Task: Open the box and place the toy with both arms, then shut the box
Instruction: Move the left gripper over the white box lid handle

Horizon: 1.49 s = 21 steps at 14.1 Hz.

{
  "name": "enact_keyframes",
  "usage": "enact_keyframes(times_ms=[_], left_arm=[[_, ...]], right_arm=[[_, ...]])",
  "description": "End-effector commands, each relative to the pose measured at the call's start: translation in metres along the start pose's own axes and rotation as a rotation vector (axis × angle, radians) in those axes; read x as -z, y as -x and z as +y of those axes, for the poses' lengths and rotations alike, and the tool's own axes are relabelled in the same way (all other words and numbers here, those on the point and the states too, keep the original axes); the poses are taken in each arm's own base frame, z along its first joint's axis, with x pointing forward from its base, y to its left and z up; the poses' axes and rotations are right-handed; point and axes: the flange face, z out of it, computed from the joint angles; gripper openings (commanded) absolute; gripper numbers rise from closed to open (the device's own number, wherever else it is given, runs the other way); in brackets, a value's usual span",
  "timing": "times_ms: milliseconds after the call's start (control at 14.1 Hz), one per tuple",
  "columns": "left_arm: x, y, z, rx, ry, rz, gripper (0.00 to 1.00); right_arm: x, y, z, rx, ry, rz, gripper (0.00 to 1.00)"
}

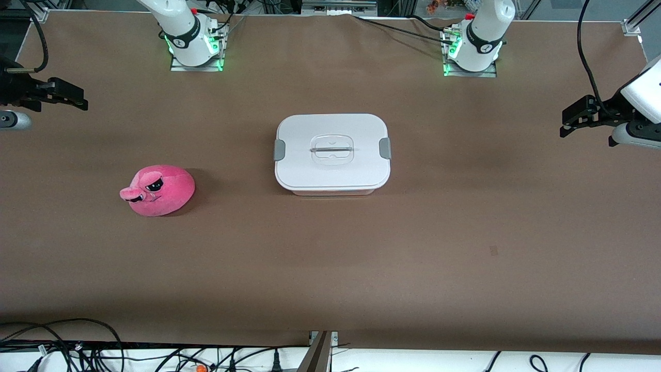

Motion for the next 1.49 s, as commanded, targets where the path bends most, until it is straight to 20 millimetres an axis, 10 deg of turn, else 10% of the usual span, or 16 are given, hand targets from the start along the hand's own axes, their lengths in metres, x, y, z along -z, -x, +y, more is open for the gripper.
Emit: enact_keyframes(times_ms=[0, 779, 1204, 1417], left_arm=[[0.005, -0.001, -0.002, 0.003, -0.024, -0.011, 1.0], [-0.004, 0.007, 0.025, -0.043, -0.002, -0.114, 1.0], [-0.038, 0.026, 0.18, -0.352, 0.004, -0.341, 1.0], [-0.11, 0.021, 0.295, -0.542, 0.103, -0.45, 1.0]], right_arm=[[0.006, -0.001, 0.0, -0.013, 0.012, 0.01, 1.0], [0.006, -0.001, -0.001, -0.011, 0.01, 0.01, 1.0], [0.006, -0.001, -0.001, -0.011, 0.01, 0.01, 1.0], [0.006, -0.001, -0.001, -0.011, 0.01, 0.01, 1.0]])
